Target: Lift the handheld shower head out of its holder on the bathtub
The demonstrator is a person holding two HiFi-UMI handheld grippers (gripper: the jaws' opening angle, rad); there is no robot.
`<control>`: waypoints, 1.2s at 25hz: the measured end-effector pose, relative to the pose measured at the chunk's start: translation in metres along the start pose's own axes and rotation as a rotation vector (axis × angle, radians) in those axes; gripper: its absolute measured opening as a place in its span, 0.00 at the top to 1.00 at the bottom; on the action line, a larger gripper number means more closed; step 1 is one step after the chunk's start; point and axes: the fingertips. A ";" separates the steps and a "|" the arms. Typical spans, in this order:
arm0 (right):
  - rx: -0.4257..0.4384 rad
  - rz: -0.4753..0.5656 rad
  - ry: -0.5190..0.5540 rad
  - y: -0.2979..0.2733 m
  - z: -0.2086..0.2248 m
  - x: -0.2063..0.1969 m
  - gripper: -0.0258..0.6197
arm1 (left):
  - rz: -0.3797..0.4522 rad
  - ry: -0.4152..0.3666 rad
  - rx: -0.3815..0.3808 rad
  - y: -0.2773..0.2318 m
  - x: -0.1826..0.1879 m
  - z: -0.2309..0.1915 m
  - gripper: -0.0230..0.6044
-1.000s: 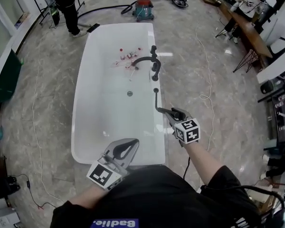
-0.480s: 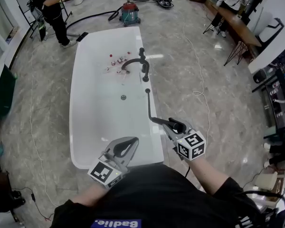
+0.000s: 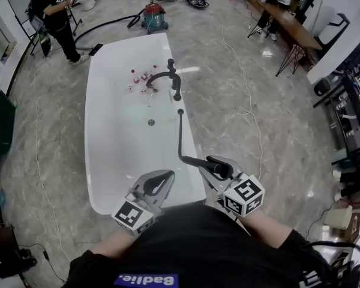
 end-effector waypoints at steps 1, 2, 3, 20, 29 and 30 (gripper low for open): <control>0.006 0.009 0.002 0.003 -0.006 0.003 0.75 | 0.000 -0.007 -0.006 0.001 -0.001 0.002 0.96; 0.012 0.019 0.007 0.006 -0.012 0.005 0.75 | -0.003 -0.013 -0.015 0.003 -0.003 0.005 0.96; 0.016 0.028 0.016 0.009 -0.019 0.005 0.75 | -0.009 -0.018 -0.021 0.005 -0.005 0.009 0.96; 0.035 0.031 0.050 0.013 -0.037 -0.009 0.75 | -0.042 -0.038 -0.063 -0.003 -0.007 0.030 0.96; 0.048 0.028 0.053 0.016 -0.037 -0.008 0.75 | -0.028 -0.043 -0.045 -0.003 -0.006 0.035 0.96; 0.049 0.028 0.053 0.016 -0.038 -0.007 0.75 | -0.032 -0.043 -0.044 -0.002 -0.004 0.036 0.96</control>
Point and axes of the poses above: the fingertips, and each gripper's own axes: y backward along the fingers, z to its right, x out of its top, and after that the axes turned 4 degrees about y, right-handed
